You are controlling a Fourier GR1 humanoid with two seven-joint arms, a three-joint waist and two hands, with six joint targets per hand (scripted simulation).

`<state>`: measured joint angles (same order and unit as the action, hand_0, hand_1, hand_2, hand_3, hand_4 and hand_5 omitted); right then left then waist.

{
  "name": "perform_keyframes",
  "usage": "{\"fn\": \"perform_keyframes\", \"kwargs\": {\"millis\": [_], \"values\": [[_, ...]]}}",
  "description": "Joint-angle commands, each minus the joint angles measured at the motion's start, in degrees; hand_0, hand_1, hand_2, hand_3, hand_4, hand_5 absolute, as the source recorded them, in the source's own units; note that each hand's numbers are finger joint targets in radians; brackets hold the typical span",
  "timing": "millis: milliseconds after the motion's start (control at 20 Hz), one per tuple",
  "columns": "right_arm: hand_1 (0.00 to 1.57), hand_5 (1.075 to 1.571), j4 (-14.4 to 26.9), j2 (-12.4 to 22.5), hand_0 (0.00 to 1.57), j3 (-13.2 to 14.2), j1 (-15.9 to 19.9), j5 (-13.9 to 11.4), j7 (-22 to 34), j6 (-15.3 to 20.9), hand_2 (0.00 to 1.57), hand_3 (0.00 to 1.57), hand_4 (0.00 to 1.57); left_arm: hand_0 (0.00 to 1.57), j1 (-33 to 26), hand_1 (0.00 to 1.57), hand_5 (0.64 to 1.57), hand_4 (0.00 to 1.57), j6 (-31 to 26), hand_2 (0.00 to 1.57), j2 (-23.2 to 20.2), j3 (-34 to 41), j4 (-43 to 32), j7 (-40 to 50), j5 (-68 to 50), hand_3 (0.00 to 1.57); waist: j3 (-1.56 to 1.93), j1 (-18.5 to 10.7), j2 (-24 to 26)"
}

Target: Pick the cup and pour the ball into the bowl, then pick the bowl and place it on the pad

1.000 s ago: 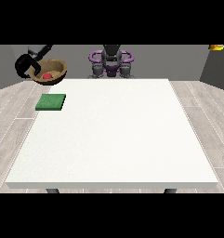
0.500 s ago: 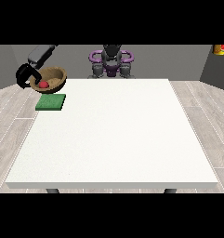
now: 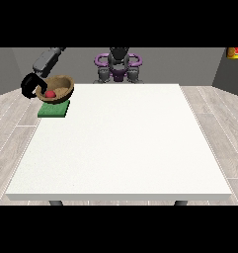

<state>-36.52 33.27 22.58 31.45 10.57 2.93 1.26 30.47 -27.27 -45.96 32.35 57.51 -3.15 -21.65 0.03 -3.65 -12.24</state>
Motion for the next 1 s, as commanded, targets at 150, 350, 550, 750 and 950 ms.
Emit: {"fn": "perform_keyframes", "kwargs": {"millis": [150, 350, 550, 750, 950], "values": [[1.57, 1.550, 2.6, 4.9, 1.57, 2.4, 1.1, -0.3, -1.5, 2.9, 1.57, 1.09, 0.00, 0.00, 0.1, 0.00, 1.563, 1.19, -2.3, 0.00, -3.3, 1.8, -1.9, -2.1, -1.4, 0.00, -0.01, -0.2, -3.3], [1.51, 1.552, 2.7, 1.9, 1.51, 2.2, 1.7, -0.5, -4.1, 6.0, 1.41, 0.82, 0.00, 0.00, 0.4, 0.00, 1.561, 1.19, -1.0, 0.00, -3.6, 1.4, -2.5, -1.8, -1.1, 0.00, -0.01, 0.3, -2.9], [1.46, 1.532, 4.0, 2.3, 1.46, 3.7, 2.7, 1.6, -4.1, 4.2, 1.41, 0.83, 0.00, 0.00, -0.3, 0.00, 1.563, 1.19, -1.6, 0.00, -5.0, 2.5, -3.5, -4.2, -1.0, 0.00, -0.01, -0.7, -5.0], [1.43, 1.534, 5.3, 1.6, 1.43, 4.7, 5.1, 2.3, -6.4, 5.9, 1.38, 0.67, 0.00, 0.00, -0.6, 0.00, 1.565, 1.19, -0.2, 0.00, -2.0, 1.1, -1.2, -4.6, -1.2, 0.00, 0.02, -1.6, -5.8], [0.93, 1.509, 5.1, 2.5, 0.93, 1.4, 6.1, -1.0, -4.5, 7.7, 1.10, 1.04, 0.16, 0.00, 0.0, 0.00, 1.567, 1.19, -0.7, 0.00, -2.6, 0.5, -2.3, -5.0, -1.1, 0.00, -0.01, -1.8, -5.0]]}}
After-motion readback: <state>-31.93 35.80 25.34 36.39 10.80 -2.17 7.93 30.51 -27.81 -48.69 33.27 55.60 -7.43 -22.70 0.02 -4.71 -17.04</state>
